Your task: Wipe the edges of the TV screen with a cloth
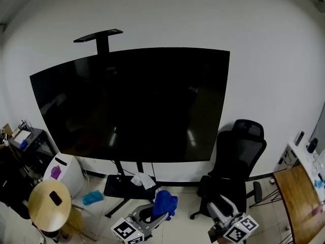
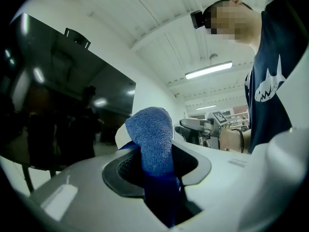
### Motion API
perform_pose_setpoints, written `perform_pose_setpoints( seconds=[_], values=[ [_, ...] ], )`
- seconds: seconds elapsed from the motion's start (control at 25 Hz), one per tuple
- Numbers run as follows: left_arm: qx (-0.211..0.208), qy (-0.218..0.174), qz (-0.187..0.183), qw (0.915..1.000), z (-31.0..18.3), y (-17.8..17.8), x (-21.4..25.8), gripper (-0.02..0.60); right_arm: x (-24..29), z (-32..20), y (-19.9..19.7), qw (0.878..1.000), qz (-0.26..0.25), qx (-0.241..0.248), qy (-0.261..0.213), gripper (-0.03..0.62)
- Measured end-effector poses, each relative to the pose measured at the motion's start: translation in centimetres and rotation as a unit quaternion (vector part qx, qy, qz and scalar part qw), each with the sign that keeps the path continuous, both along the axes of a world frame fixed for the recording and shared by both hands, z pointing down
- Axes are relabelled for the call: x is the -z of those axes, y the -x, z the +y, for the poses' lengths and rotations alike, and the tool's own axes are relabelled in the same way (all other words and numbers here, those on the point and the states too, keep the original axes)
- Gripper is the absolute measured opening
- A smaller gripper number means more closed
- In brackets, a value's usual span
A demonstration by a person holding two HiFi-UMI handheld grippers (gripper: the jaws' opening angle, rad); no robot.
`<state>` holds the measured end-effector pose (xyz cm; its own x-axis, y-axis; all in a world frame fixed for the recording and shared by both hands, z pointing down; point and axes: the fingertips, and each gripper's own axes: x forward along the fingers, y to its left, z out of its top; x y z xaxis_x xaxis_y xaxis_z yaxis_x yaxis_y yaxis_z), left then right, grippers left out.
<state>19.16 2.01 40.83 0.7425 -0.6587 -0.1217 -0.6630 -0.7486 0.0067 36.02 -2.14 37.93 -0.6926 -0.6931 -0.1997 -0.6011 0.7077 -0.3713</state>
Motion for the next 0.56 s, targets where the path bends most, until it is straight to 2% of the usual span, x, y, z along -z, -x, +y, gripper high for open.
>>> perform_pose_setpoints(
  seconds=[0.2,0.36,0.56],
  values=[
    [0.013,-0.003,0.004,0.9999,1.5,-1.1,0.4,0.137,-0.4,1.9,-0.3,1.0,0.004,0.025,-0.004,0.219],
    [0.006,0.003,-0.001,1.0,3.1,-3.6,0.0,0.137,-0.3,3.6,-1.9,1.0,0.001,0.03,-0.003,0.219],
    [0.003,0.01,0.018,0.9998,4.1,-6.4,0.0,0.137,-2.3,4.3,-4.6,0.999,-0.019,0.037,0.032,0.218]
  ],
)
